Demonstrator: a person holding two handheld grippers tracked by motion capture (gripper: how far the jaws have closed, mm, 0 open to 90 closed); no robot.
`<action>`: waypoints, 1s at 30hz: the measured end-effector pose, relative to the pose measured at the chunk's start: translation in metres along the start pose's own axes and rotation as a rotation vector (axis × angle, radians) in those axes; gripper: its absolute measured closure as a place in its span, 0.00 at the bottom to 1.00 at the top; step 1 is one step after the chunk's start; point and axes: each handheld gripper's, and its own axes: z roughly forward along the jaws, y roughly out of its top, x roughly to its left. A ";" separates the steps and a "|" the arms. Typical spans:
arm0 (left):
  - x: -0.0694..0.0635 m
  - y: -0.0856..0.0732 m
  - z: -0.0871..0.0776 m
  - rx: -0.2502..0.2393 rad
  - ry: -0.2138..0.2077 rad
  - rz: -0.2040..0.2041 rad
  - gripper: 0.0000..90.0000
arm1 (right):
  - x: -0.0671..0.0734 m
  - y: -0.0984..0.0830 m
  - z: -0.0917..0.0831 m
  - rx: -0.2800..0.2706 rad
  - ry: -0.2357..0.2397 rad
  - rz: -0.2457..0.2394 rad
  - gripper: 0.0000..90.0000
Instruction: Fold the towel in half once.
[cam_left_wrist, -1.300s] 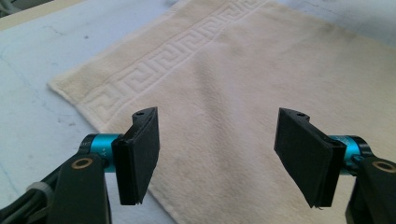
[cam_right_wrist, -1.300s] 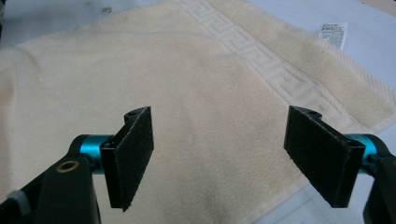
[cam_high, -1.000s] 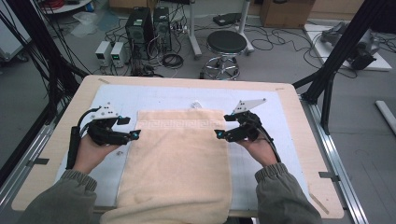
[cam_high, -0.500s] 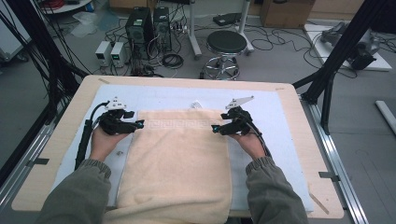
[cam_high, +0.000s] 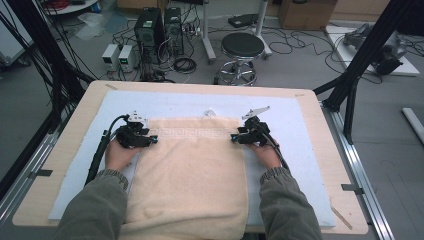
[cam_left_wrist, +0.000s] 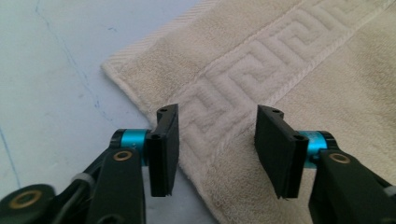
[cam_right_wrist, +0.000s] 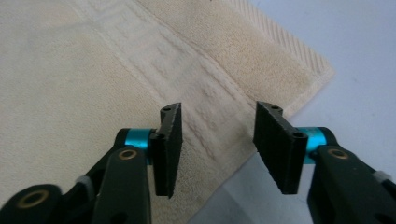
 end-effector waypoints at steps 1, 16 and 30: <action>-0.001 0.000 0.001 -0.001 0.011 -0.004 0.67 | 0.002 0.000 0.001 0.004 -0.018 -0.016 0.65; 0.002 0.002 -0.004 -0.013 -0.031 -0.063 0.95 | 0.007 0.004 -0.001 0.018 0.048 -0.022 0.96; -0.008 0.004 -0.079 -0.191 -0.103 0.045 0.95 | 0.029 0.017 -0.067 -0.091 0.163 -0.093 0.96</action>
